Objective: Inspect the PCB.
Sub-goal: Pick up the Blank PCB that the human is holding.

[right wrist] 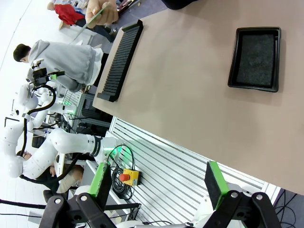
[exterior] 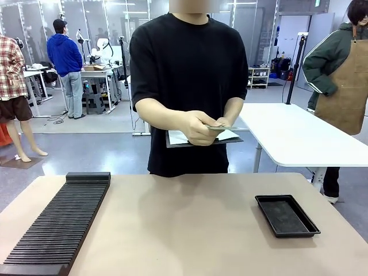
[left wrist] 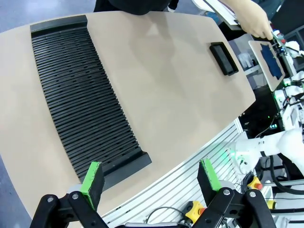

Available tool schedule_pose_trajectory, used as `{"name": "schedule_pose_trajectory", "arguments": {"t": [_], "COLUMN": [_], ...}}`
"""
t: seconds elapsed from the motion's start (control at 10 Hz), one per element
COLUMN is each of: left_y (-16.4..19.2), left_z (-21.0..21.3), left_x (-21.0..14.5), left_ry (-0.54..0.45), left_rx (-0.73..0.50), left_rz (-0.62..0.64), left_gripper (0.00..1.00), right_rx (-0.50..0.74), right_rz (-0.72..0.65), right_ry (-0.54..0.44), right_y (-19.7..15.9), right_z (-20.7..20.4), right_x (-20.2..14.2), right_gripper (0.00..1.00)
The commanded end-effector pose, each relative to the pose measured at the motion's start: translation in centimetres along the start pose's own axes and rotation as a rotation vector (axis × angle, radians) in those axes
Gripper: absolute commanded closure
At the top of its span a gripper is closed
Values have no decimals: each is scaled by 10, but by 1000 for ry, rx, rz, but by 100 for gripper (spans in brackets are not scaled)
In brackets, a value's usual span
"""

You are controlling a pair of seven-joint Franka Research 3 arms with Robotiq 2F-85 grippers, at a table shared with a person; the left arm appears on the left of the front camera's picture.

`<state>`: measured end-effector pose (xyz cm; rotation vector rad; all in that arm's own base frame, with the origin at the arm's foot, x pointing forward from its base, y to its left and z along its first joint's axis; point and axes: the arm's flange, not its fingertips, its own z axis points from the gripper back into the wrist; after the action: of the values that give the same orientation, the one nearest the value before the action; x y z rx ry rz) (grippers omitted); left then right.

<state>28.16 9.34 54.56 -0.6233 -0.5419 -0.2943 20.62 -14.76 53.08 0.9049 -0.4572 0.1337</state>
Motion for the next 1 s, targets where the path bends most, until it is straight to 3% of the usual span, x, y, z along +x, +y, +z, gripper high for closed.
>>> {"name": "schedule_pose_trajectory", "arguments": {"t": [0.0,0.4,0.9], "left_y": [-1,-1,-1], "left_z": [2,2,2], "left_x": [2,2,2], "left_ry": [8,8,8], "left_rx": [28,28,28], "left_rz": [12,12,12], "left_gripper": [0,0,0], "right_rx": [88,372,523], "right_rz": [-57,-407,-633], "right_ry": [34,112,191], "right_y": [6,7,10], "right_z": [-3,-34,-79], "right_x": [5,46,82], "right_gripper": [0,0,0]}}
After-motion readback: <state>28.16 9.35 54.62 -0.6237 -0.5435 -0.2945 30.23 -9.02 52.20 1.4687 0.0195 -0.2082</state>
